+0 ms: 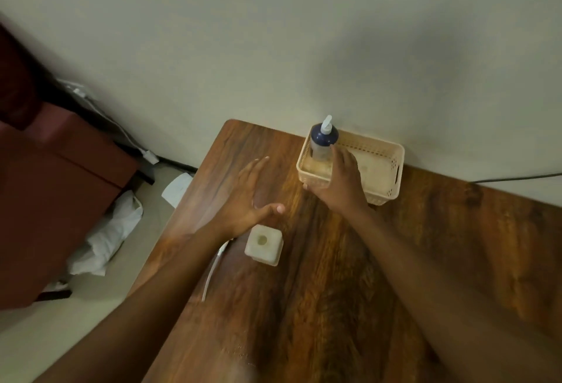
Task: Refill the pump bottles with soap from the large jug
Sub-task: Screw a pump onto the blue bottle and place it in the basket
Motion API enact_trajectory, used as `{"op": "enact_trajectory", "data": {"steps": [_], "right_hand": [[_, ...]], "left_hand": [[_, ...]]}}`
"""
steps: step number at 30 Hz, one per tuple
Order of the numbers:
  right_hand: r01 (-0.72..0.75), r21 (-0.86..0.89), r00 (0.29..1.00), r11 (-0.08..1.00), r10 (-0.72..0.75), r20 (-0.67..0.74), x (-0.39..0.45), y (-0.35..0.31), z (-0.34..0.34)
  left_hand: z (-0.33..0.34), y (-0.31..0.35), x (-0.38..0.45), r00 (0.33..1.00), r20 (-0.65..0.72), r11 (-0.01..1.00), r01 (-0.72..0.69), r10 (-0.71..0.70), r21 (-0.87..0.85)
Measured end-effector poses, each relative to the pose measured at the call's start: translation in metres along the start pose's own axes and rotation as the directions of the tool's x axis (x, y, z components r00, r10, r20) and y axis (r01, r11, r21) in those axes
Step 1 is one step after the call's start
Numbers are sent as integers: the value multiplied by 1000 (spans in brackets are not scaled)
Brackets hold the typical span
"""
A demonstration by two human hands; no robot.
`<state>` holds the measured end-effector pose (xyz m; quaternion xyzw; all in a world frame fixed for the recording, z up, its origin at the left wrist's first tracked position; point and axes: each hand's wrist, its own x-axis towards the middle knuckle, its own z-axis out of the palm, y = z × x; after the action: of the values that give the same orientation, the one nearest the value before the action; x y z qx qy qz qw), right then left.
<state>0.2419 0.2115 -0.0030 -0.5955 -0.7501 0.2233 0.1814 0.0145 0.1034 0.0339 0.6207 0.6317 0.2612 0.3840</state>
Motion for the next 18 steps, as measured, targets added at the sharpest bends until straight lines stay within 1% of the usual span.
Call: {"op": "enact_trajectory", "data": {"steps": [2,5,8,10,13,16,18], "right_hand": [[1,-6,1000,1000,-1,22,-21,-7,-2],[-31,-9,998,999,32,56,-49,-14,-3],[-70,1,993,998,69,93,-74,-16,-2],[-98,1,989,995,97,112,-89,-15,-1],[-119,23,985,993,115,127,-107,-12,-2],[-143,31,984,989,138,115,-120,-10,-10],[-165,68,981,984,157,113,-128,-7,-18]], "left_hand": [[-1,-3,-23,996,37,989,86,-83,-119],[2,-16,-51,977,125,953,199,-174,-231],[4,-32,-71,951,244,936,249,-188,-248],[7,-39,-78,940,285,939,255,-186,-231],[13,-42,-80,939,291,936,257,-184,-238],[25,-41,-76,955,232,947,236,-185,-219],[32,-42,-73,965,200,948,215,-170,-233]]}}
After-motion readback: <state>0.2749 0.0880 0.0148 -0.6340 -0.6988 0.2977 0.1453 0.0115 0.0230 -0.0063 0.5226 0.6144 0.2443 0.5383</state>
